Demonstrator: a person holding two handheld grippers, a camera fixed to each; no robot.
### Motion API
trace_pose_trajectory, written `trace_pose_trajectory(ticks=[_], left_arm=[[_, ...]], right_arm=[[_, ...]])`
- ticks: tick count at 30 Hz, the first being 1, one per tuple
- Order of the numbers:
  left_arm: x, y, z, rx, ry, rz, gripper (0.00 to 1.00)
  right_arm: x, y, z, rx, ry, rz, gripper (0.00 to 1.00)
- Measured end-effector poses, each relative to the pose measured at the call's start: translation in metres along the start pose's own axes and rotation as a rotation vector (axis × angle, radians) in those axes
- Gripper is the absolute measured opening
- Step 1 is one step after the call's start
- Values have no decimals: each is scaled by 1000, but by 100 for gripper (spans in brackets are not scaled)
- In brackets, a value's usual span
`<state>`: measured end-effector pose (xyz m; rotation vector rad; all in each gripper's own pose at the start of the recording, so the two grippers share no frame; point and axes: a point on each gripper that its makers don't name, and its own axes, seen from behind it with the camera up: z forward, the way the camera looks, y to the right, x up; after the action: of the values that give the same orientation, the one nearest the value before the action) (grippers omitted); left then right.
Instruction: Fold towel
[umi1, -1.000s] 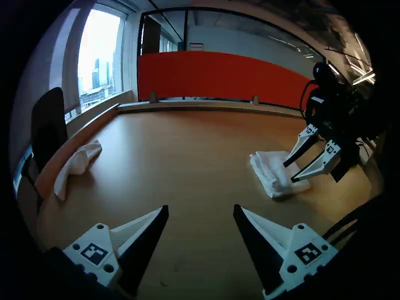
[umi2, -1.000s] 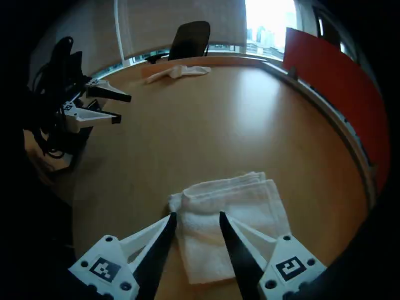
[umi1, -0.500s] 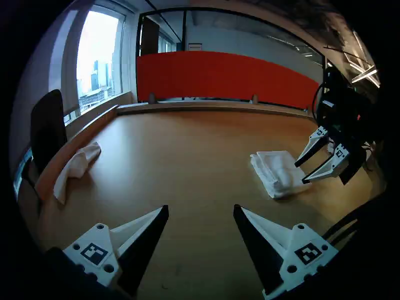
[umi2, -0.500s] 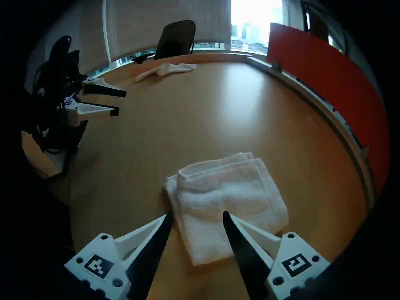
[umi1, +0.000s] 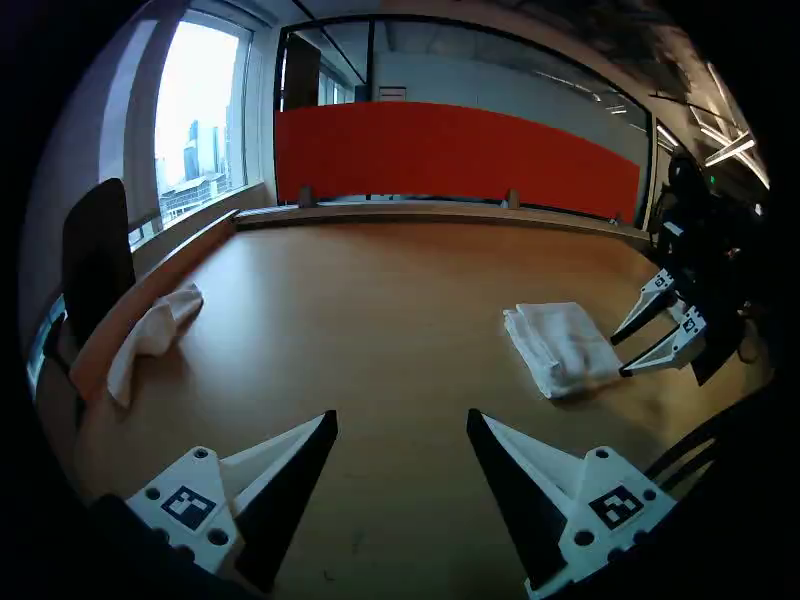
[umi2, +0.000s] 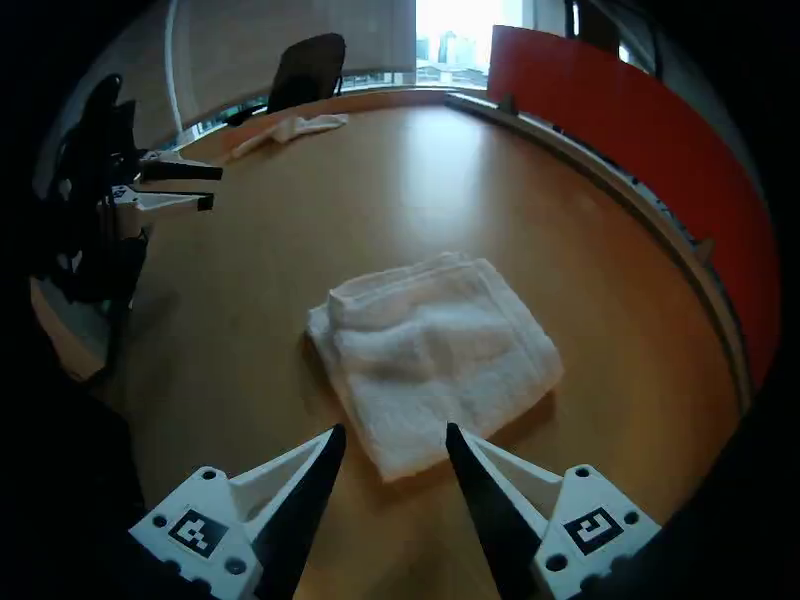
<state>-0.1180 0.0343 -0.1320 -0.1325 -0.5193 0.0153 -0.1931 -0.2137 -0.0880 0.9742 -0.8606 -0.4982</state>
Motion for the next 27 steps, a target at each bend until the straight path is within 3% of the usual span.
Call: trace_pose_trajectory(ticks=[16,27], left_arm=[[1,0,3,-4,-6,2,96],[3,2,6,-9,-7,4,97]], right_arm=[[-30,-2,5,-113,-25,150,75],[-36,-5,9,-151,-16,213,43]])
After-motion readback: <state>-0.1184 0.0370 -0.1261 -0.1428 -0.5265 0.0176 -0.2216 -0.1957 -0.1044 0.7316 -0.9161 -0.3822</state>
